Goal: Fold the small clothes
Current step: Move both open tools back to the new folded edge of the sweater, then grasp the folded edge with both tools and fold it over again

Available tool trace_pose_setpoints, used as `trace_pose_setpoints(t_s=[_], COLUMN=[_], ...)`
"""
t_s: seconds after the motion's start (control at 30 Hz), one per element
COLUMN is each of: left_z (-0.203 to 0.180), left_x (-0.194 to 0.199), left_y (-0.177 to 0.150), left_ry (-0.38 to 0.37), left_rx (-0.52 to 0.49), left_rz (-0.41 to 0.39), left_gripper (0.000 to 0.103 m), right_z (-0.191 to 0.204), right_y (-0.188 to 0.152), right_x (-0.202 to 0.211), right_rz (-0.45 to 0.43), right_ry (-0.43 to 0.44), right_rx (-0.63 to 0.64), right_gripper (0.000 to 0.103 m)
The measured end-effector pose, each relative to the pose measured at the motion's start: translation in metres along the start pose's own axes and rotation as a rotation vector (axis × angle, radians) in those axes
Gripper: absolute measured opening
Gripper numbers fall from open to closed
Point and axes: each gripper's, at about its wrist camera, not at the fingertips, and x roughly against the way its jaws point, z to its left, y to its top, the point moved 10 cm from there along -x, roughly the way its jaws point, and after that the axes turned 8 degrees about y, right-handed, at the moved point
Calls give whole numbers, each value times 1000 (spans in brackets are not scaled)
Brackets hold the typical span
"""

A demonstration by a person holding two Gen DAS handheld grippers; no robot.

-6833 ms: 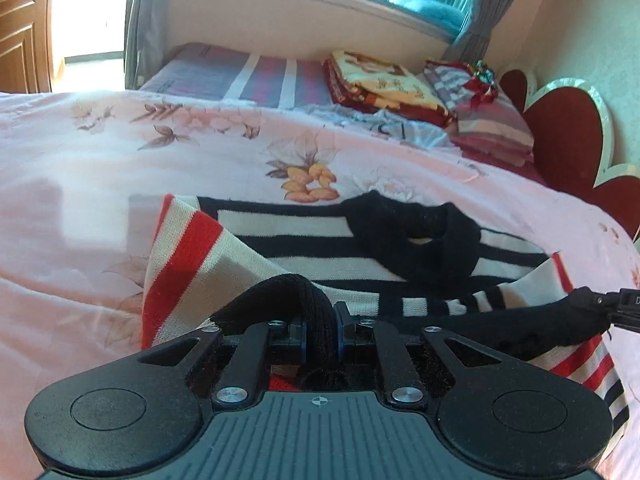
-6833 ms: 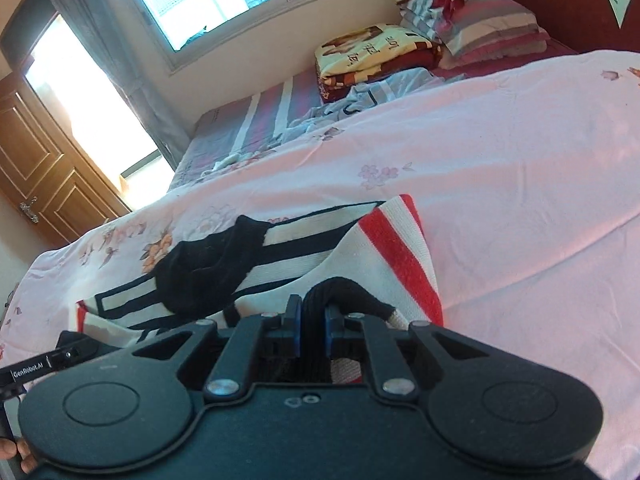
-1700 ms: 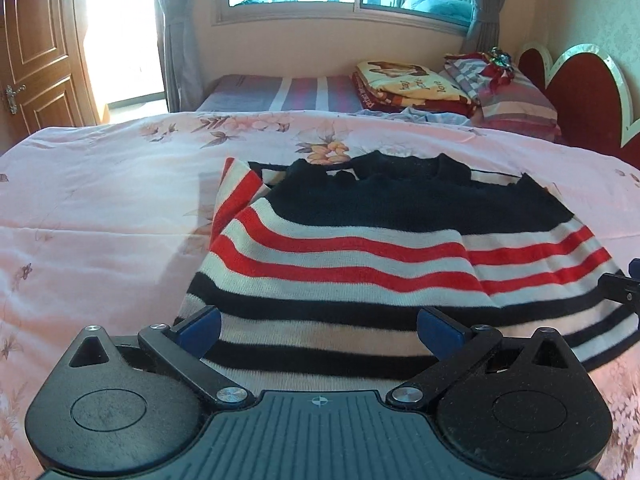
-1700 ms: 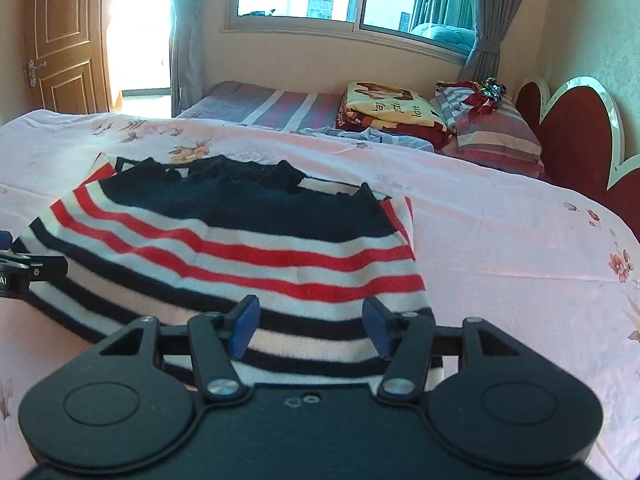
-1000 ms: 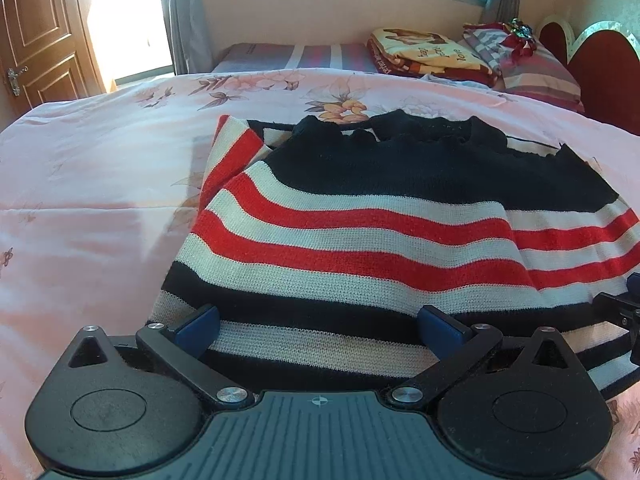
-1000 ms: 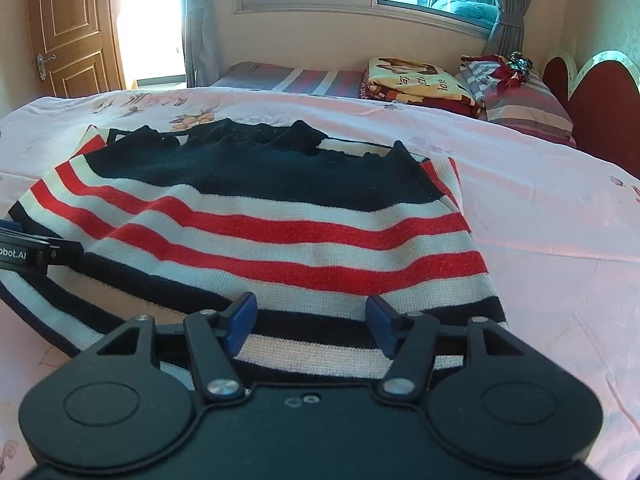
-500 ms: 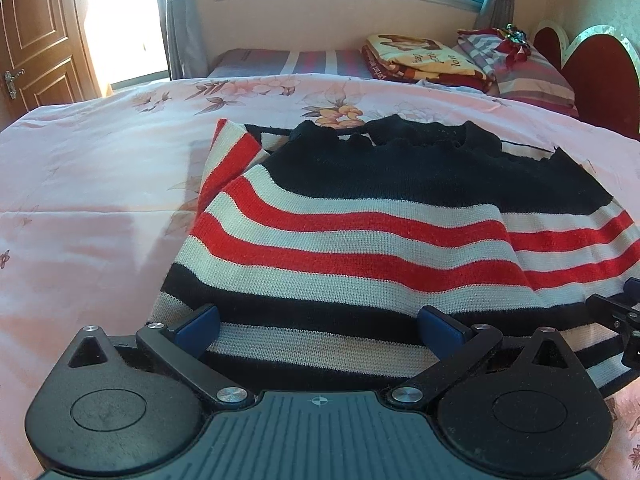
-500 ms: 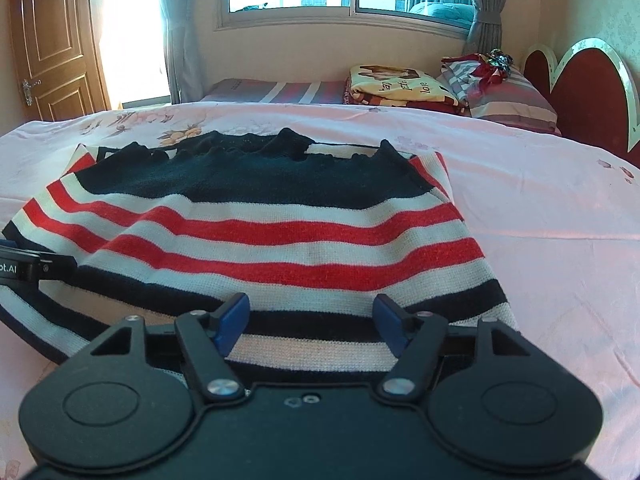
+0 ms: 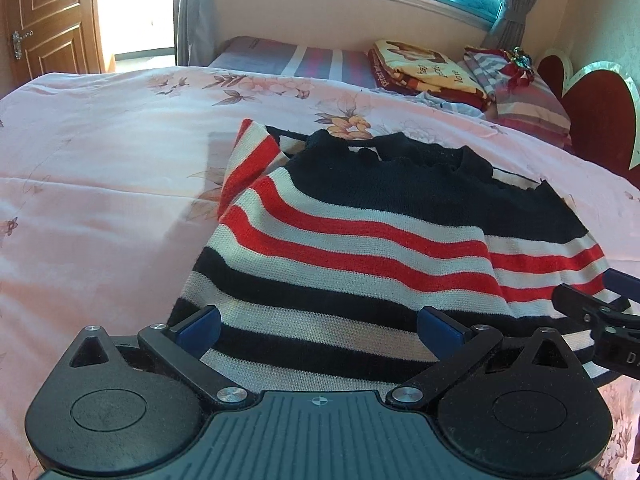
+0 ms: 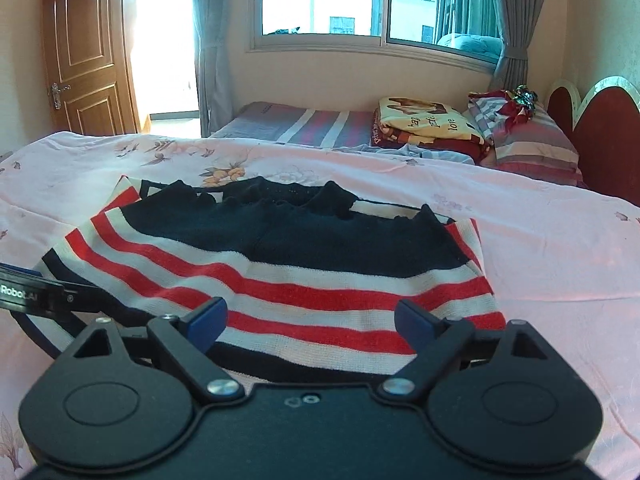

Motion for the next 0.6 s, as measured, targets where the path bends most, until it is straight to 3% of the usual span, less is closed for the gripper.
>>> trace_pose_setpoints(t_s=[0.33,0.6], left_z=[26,30], left_x=[9,-9], left_y=[-32,-55], left_ry=[-14,-174], left_rx=[74,310], left_rz=[74,138], left_gripper=[103,103], right_z=[9,3], right_y=[-3,-16], right_x=[-6,-10], right_rz=[23,66], right_ry=[26,14], right_rx=[19,-11], right_gripper=[90,89])
